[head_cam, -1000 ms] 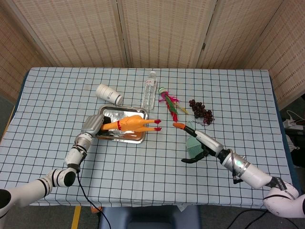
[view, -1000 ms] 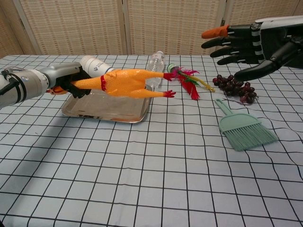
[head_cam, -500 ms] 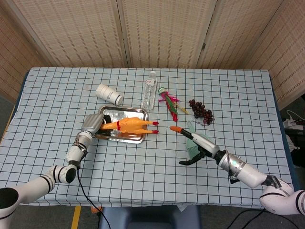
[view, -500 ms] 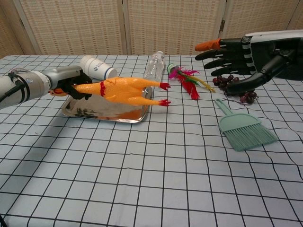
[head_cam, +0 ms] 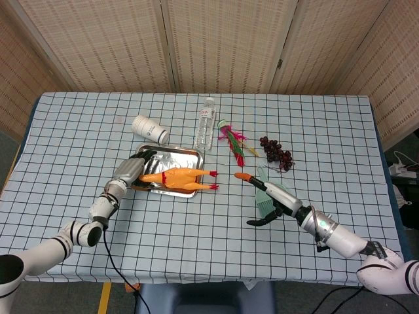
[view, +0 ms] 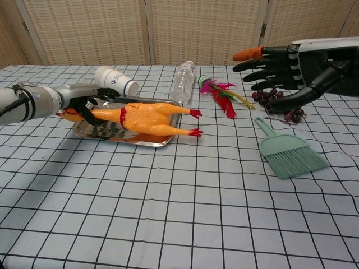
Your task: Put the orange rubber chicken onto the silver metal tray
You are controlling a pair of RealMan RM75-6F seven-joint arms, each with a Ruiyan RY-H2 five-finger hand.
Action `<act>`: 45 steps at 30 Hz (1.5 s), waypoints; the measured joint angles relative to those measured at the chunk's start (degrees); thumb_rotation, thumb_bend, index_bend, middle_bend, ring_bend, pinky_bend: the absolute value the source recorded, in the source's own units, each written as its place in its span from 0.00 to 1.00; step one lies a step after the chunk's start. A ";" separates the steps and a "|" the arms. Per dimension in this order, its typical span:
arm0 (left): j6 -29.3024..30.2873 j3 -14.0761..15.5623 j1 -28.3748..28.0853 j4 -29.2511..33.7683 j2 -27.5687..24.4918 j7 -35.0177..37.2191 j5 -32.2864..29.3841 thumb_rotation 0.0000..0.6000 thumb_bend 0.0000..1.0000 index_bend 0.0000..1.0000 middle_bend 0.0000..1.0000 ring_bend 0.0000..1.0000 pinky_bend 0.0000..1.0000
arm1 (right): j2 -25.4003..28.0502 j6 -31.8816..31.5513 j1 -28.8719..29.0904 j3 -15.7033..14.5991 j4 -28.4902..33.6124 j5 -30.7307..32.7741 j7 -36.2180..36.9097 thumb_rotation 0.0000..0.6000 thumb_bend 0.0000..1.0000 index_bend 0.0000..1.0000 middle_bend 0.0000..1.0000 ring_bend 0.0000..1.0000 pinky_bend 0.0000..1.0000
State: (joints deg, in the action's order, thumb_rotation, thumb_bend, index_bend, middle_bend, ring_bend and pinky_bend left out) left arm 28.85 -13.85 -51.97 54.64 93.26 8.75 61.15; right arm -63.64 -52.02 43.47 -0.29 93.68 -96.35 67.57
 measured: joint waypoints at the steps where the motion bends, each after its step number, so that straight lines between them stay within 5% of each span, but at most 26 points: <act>1: -2.05 -0.27 -0.33 0.68 -0.80 0.66 -0.67 1.00 0.41 0.00 0.00 0.00 0.04 | -0.02 -0.14 0.01 -0.09 -0.02 -0.01 0.13 1.00 0.12 0.00 0.00 0.00 0.00; 12: -17.84 -4.09 -4.47 4.60 -7.74 8.12 -4.73 1.00 0.34 0.00 0.00 0.00 0.00 | 0.34 -2.42 -0.28 -1.45 -0.71 -0.34 1.93 1.00 0.12 0.00 0.00 0.00 0.00; 18: -20.84 -3.90 -6.25 4.15 -8.73 9.08 -4.84 1.00 0.33 0.00 0.00 0.00 0.00 | 1.37 -3.44 -0.35 -1.97 0.16 -0.76 2.06 1.00 0.12 0.00 0.00 0.00 0.00; 26: -15.40 -5.26 -4.97 6.04 -9.16 10.23 -3.49 1.00 0.34 0.00 0.00 0.00 0.00 | 2.25 -4.01 -0.43 -2.28 1.29 -0.47 1.43 1.00 0.12 0.00 0.00 0.00 0.00; 35: -7.67 -5.94 -0.01 19.09 -15.62 10.61 1.57 1.00 0.33 0.00 0.00 0.00 0.00 | 3.12 -4.92 -1.15 -2.53 3.70 -0.26 -2.72 1.00 0.12 0.00 0.00 0.00 0.00; 45: 17.92 -0.84 14.97 36.04 -25.71 7.65 14.25 1.00 0.34 0.00 0.00 0.00 0.00 | 4.33 -8.56 -5.84 -3.71 7.74 0.11 -24.81 1.00 0.12 0.00 0.00 0.00 0.00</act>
State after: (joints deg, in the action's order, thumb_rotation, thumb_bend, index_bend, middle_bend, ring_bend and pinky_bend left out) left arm 46.77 -14.69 -37.00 90.68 67.55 16.40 75.41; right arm -59.31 -60.57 37.63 -4.00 101.41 -96.24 42.76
